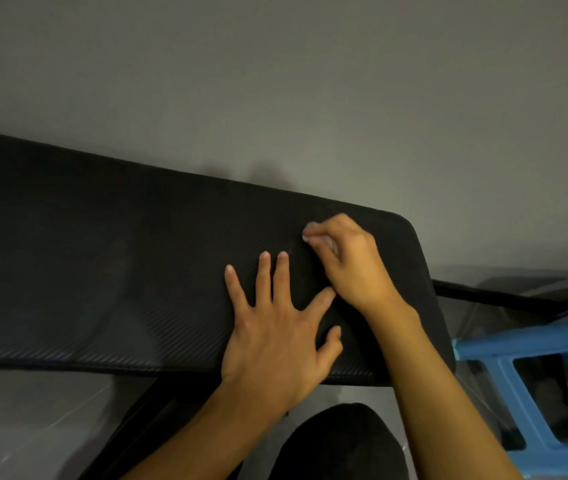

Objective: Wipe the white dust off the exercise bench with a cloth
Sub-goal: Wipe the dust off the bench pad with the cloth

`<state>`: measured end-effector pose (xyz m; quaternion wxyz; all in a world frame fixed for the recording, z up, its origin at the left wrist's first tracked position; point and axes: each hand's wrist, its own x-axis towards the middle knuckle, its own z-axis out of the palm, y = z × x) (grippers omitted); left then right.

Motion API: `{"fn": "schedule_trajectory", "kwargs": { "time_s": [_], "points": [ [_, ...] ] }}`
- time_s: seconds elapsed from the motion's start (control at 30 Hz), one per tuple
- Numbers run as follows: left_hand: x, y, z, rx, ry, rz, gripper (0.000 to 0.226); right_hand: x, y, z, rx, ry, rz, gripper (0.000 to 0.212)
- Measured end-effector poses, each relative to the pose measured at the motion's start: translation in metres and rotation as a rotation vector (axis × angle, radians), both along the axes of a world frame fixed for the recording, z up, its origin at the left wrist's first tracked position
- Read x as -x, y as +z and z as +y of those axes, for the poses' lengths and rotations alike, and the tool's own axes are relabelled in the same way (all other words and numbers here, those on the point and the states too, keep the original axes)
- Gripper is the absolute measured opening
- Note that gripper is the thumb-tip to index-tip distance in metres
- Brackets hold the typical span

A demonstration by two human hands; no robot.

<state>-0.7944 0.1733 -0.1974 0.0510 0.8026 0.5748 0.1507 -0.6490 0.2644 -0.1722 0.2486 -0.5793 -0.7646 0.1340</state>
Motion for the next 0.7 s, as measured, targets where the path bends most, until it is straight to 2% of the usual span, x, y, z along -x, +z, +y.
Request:
{"fn": "schedule_trajectory", "kwargs": {
  "time_s": [0.07, 0.23, 0.3, 0.4, 0.47, 0.7],
  "points": [
    [-0.001, 0.000, 0.001, -0.003, -0.003, -0.005, 0.058, -0.025, -0.001, -0.018, -0.022, -0.028, -0.027, 0.014],
    [0.000, 0.000, 0.001, -0.001, -0.004, -0.005, 0.060, -0.059, -0.005, 0.013, -0.041, -0.368, -0.164, 0.016],
    [0.001, 0.000, 0.001, -0.001, -0.006, -0.007, 0.060, -0.048, -0.005, 0.012, -0.028, -0.344, -0.209, 0.018],
    [0.000, 0.000, 0.001, -0.004, -0.011, -0.018, 0.059, -0.038, -0.003, -0.027, -0.013, -0.132, -0.072, 0.016],
    [0.000, 0.000, 0.001, -0.007, -0.014, -0.031, 0.059, -0.038, -0.003, -0.053, 0.000, -0.068, -0.053, 0.016],
    [0.003, 0.000, 0.002, -0.002, -0.029, -0.035, 0.059, -0.029, 0.000, 0.031, -0.004, -0.282, -0.068, 0.014]
  ]
}}
